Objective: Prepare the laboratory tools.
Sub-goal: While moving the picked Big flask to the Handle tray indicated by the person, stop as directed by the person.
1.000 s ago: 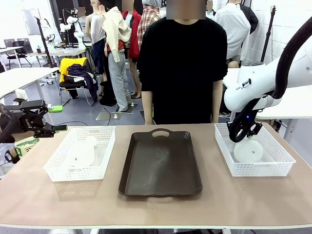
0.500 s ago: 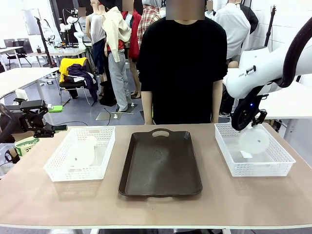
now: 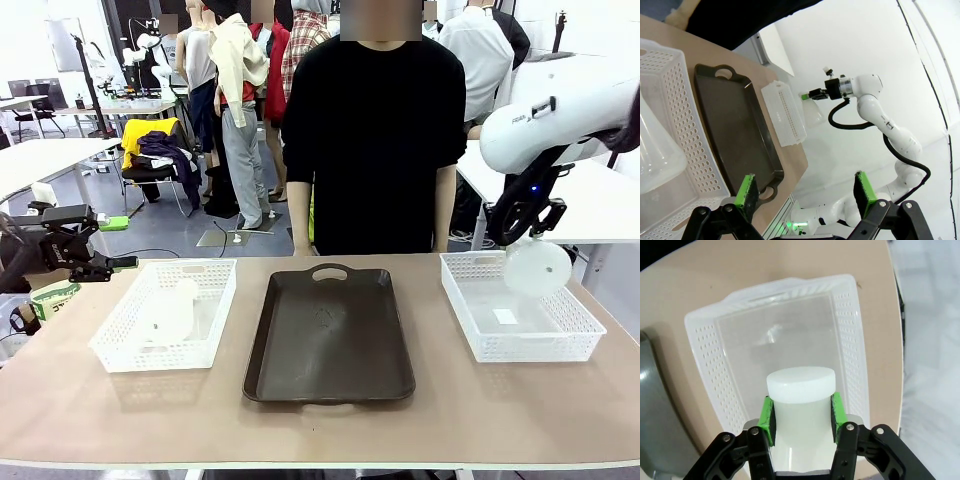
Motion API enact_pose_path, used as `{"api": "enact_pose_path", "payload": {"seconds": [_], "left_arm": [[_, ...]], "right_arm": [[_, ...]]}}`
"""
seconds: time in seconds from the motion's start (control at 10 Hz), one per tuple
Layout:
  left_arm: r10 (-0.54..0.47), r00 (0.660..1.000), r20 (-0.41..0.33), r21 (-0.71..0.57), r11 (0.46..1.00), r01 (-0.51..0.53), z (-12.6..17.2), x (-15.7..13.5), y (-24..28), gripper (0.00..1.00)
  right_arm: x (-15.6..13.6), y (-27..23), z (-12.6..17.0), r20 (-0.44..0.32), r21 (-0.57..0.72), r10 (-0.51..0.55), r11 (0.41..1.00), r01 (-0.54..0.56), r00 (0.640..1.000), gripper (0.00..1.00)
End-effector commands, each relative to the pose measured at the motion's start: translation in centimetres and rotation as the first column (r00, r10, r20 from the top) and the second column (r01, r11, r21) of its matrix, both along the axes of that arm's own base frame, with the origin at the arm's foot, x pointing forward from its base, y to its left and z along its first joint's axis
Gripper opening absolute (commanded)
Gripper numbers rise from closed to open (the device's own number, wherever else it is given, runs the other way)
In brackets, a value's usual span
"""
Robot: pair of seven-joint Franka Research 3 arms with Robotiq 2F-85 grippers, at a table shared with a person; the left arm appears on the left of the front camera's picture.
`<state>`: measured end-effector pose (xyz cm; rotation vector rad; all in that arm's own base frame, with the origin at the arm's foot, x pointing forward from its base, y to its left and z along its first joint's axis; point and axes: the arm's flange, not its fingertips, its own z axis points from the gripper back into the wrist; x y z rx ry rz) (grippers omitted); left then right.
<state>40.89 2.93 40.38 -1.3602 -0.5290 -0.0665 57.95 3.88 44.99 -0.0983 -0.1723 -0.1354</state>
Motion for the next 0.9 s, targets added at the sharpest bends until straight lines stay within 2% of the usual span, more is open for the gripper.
{"api": "enact_pose_path", "payload": {"seconds": [0.0, 0.2, 0.3, 0.8], "left_arm": [[0.011, 1.000, 0.019, -0.029, 1.000, -0.011, 0.0, 0.1, -0.1, 1.00], [0.011, 1.000, 0.019, -0.029, 1.000, -0.011, 0.0, 0.1, -0.1, 1.00], [0.011, 1.000, 0.019, -0.029, 1.000, -0.011, 0.0, 0.1, -0.1, 1.00], [0.011, 1.000, 0.019, -0.029, 1.000, -0.011, 0.0, 0.1, -0.1, 1.00]], "right_arm": [[-3.2, -0.4, 0.7, 0.053, 0.020, 0.036, 0.999, -0.037, 0.998, 0.00], [-3.9, -0.6, 1.0, 0.081, 0.045, 0.048, 0.998, -0.051, 0.996, 0.00], [-2.5, 0.0, 1.6, 0.036, 0.001, 0.022, 1.000, -0.022, 0.999, 0.00], [-2.5, 0.0, 1.6, 0.036, 0.001, 0.022, 1.000, -0.022, 0.999, 0.00]]}}
